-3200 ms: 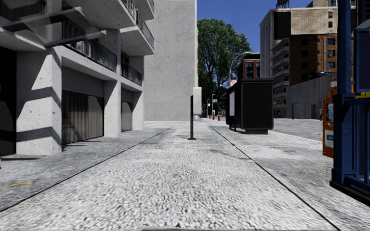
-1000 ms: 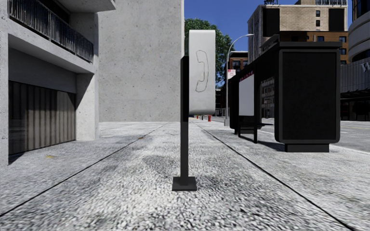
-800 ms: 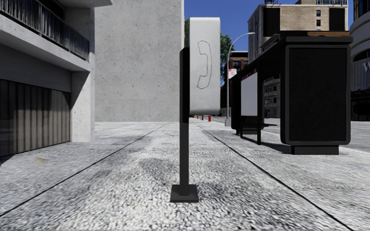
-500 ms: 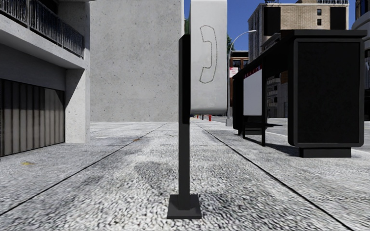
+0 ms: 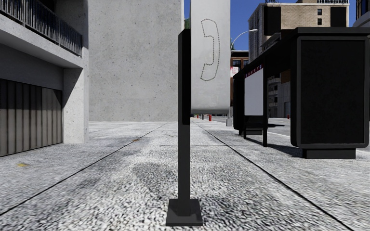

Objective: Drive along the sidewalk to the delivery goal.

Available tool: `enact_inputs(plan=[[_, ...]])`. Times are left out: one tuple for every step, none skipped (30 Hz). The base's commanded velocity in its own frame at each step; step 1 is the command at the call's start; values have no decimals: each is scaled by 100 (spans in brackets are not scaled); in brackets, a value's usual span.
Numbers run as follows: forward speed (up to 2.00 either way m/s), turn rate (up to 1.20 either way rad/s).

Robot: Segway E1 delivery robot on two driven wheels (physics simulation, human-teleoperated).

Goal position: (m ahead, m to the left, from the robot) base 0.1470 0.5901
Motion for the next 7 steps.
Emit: enact_inputs(plan=[[0,0],[0,0],[0,0],[0,0],[0,0],[0,0],[0,0]])
